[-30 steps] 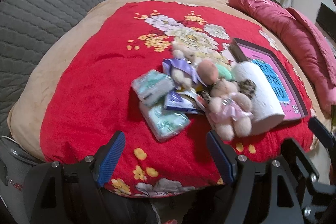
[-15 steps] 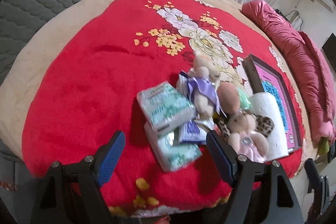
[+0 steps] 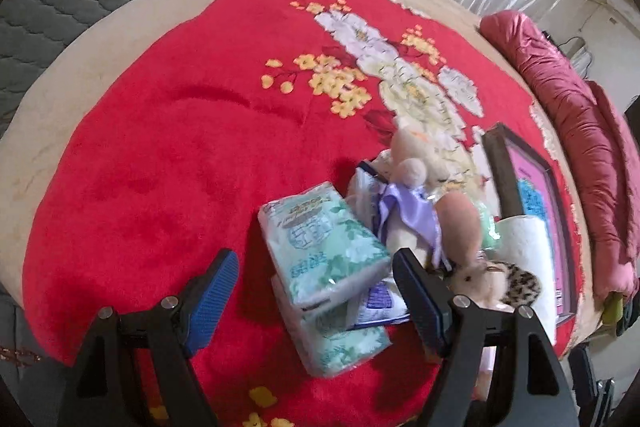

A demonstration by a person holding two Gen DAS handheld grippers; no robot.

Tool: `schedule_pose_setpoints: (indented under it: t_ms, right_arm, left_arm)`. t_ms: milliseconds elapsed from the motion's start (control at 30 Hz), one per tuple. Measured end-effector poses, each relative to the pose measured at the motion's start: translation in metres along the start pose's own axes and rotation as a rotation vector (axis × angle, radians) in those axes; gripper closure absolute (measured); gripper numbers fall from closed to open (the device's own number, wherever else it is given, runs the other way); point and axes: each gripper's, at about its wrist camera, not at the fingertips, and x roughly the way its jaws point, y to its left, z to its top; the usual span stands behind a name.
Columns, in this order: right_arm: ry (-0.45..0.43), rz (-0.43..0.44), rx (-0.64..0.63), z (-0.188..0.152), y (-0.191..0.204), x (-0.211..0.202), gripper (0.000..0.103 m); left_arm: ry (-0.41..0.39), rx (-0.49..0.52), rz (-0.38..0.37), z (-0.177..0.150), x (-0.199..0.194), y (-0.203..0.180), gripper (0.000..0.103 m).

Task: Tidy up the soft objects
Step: 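Grasp the green tissue pack with the left tool while the right grasps the pink-dressed bear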

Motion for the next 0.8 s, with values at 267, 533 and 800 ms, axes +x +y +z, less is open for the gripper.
schedule_pose_setpoints:
  t_ms: [267,533,800]
  right_arm:
    - [-0.005,-0.033,-0.067,0.002,0.013,0.015,0.018]
    - [0.012,-0.073,-0.139,0.0,0.03,0.034,0.018]
    - [0.069,-0.139,-0.196,-0.003,0.04,0.067,0.018]
  left_arm:
    - [0.039,-0.034,-0.071,0.001,0.01,0.017,0.027]
    - [0.043,-0.041,-0.168,0.005,0.014,0.031,0.031]
    - [0.054,-0.026,-0.183,0.004,0.022,0.028,0.033]
